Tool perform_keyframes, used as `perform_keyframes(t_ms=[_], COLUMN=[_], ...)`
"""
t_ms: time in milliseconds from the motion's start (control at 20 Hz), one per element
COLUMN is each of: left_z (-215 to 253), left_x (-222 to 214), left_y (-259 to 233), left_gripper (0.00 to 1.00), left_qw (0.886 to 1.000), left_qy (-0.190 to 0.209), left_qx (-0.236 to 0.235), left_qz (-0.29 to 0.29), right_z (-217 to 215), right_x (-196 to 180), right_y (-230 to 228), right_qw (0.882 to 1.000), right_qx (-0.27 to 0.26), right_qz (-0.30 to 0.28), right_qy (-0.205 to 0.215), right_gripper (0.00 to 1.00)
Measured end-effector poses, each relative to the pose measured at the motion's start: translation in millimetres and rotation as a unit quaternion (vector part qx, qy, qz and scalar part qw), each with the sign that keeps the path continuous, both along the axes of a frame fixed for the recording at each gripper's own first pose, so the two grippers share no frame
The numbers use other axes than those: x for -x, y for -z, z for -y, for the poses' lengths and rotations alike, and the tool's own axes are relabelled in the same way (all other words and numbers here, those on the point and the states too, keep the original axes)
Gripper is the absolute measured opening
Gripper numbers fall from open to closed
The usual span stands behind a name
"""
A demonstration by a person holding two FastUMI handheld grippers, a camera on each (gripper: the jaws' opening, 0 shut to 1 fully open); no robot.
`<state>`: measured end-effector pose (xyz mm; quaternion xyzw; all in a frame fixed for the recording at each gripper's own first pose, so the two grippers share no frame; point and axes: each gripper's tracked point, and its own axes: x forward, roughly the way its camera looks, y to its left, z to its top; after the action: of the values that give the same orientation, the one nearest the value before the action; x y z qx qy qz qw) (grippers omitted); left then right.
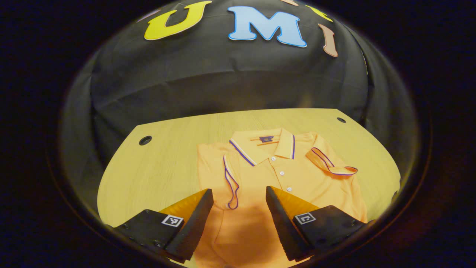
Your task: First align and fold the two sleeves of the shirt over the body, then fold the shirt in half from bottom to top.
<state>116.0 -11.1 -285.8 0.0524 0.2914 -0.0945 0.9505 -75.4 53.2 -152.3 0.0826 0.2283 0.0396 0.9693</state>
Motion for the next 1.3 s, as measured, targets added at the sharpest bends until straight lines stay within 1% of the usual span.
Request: perform_keyframes(t_ms=[400, 600, 650, 700, 750, 850, 1000, 1050, 1300], left_z=[0, 0, -1, -1, -2, -7, -15, -19, -41], left_x=[81, 126, 136, 148, 160, 183, 214, 225, 269], left_y=[0, 0, 1, 3, 4, 7, 11, 13, 24], left_gripper=[0.93, 0.93, 0.94, 0.93, 0.94, 0.93, 0.94, 0.93, 0.95], left_qw=[1.0, 1.0, 1.0, 1.0, 0.999, 0.999, 0.999, 0.999, 0.998], left_qy=[-0.012, -0.011, -0.013, -0.015, -0.017, -0.022, -0.028, -0.029, -0.043], left_qx=[0.012, 0.013, 0.013, 0.015, 0.017, 0.015, 0.014, 0.011, 0.004], left_qz=[-0.013, -0.017, -0.019, -0.022, -0.025, -0.028, -0.032, -0.034, -0.045], right_z=[3, 7, 8, 8, 9, 12, 12, 11, 0], right_x=[25, 50, 55, 60, 66, 76, 90, 94, 109], right_y=[38, 53, 58, 62, 67, 78, 95, 101, 119], right_qw=[0.999, 0.999, 0.999, 0.998, 0.998, 0.997, 0.996, 0.995, 0.993], right_qx=[0.011, 0.007, 0.008, 0.009, 0.011, 0.015, 0.016, 0.016, 0.019], right_qz=[-0.023, -0.034, -0.037, -0.039, -0.042, -0.051, -0.066, -0.071, -0.085], right_qy=[-0.025, -0.035, -0.037, -0.041, -0.046, -0.053, -0.064, -0.067, -0.086], right_gripper=[0.97, 0.97, 0.97, 0.97, 0.97, 0.97, 0.97, 0.97, 0.97])
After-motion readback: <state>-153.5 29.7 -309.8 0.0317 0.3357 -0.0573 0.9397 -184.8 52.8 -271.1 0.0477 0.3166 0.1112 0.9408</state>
